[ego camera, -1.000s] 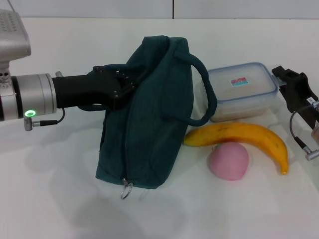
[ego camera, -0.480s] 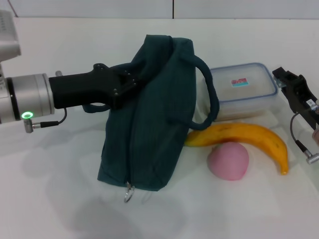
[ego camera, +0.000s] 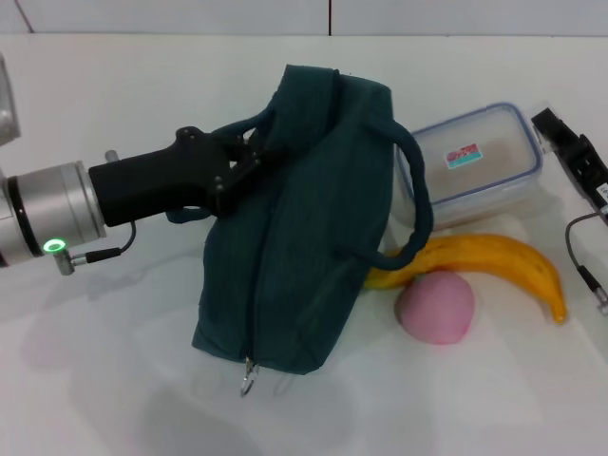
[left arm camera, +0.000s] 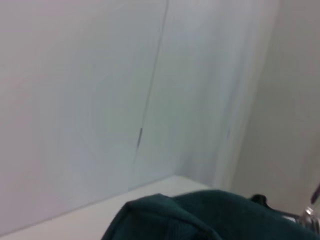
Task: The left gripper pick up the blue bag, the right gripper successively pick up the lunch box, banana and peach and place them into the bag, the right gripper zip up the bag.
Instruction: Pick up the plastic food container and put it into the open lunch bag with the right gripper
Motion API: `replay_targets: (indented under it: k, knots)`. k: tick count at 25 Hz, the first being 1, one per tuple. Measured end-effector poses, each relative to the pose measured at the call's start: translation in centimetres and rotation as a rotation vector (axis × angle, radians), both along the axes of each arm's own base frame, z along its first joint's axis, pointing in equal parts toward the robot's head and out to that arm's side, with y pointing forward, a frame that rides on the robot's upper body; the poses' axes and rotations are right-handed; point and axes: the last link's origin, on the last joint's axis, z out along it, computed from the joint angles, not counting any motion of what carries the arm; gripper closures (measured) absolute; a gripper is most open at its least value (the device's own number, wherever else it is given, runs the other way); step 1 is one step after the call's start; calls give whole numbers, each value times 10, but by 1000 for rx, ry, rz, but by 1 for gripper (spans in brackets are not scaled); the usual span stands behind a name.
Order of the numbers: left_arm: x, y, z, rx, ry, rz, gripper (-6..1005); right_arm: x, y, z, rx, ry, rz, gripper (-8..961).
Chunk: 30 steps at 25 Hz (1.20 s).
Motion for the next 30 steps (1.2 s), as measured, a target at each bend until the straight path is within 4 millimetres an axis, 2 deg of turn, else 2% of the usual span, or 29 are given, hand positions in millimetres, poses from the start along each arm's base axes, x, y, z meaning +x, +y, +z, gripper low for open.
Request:
replay_targets:
  k: [8,17,24,30]
  knots:
    - [-1,1,5,88,-66,6,956,-10,-6,13,112,-143,145,853]
    - [-2,7,-6,117,-71,43,956,-28,-3,43,243,-169,339,839]
    - [1,10,-6,122,-73,34,957,-54,22,68,269,-91,473,828]
    - [0,12,-8,153,-87,48,957,-98,51,80,209,-10,634,819]
